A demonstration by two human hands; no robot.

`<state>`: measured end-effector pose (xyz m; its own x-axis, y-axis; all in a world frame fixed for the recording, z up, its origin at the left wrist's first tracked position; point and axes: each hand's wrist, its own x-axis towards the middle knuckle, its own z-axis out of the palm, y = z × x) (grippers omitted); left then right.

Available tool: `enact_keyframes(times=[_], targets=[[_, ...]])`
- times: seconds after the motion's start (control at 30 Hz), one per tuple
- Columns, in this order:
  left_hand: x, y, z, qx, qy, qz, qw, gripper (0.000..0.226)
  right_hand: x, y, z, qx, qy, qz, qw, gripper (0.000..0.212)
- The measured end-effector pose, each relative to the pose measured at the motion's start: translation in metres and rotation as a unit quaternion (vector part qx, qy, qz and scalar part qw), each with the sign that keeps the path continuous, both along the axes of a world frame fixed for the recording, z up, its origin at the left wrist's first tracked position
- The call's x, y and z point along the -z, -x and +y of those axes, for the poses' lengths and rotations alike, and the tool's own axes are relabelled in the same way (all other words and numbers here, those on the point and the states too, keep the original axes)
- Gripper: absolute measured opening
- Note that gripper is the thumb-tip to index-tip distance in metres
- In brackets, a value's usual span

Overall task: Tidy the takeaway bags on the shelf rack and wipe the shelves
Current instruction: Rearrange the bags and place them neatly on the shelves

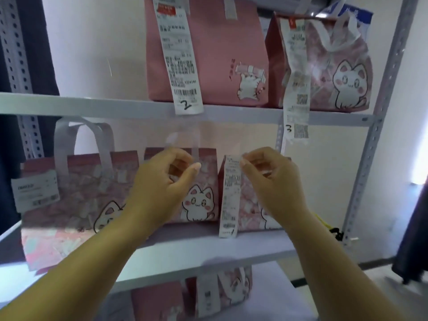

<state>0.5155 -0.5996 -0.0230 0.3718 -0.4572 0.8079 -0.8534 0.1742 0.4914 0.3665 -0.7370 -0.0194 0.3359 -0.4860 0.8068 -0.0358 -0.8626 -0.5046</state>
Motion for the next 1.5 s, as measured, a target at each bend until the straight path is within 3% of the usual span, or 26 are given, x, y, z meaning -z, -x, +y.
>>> enact_keyframes(times=[0.3, 0.53, 0.8, 1.0, 1.07, 1.2, 1.5], targets=[[0.074, -0.007, -0.038, -0.034, -0.108, 0.110, 0.987, 0.006, 0.068, 0.003, -0.051, -0.009, -0.095, 0.127, 0.987, 0.010], [0.110, -0.002, -0.094, -0.061, -0.158, 0.166, 0.971, 0.005, 0.111, 0.014, -0.118, 0.055, -0.163, 0.148, 0.974, 0.007], [0.127, -0.004, -0.176, -0.091, -0.204, 0.201, 0.954, 0.051, 0.142, 0.033, -0.200, 0.174, -0.182, 0.145, 0.957, 0.036], [0.131, -0.004, -0.208, -0.108, -0.200, 0.194, 0.954, 0.037, 0.151, 0.035, -0.238, 0.181, -0.231, 0.193, 0.936, 0.069], [0.136, -0.005, -0.212, -0.097, -0.199, 0.207, 0.953, 0.032, 0.152, 0.031, -0.245, 0.149, -0.264, 0.217, 0.928, 0.060], [0.143, -0.005, -0.218, -0.087, -0.186, 0.211, 0.956, 0.027, 0.152, 0.027, -0.249, 0.090, -0.282, 0.186, 0.937, 0.014], [0.135, 0.001, -0.197, -0.057, -0.162, 0.223, 0.960, 0.019, 0.153, 0.053, -0.219, 0.138, -0.231, 0.064, 0.961, 0.022]])
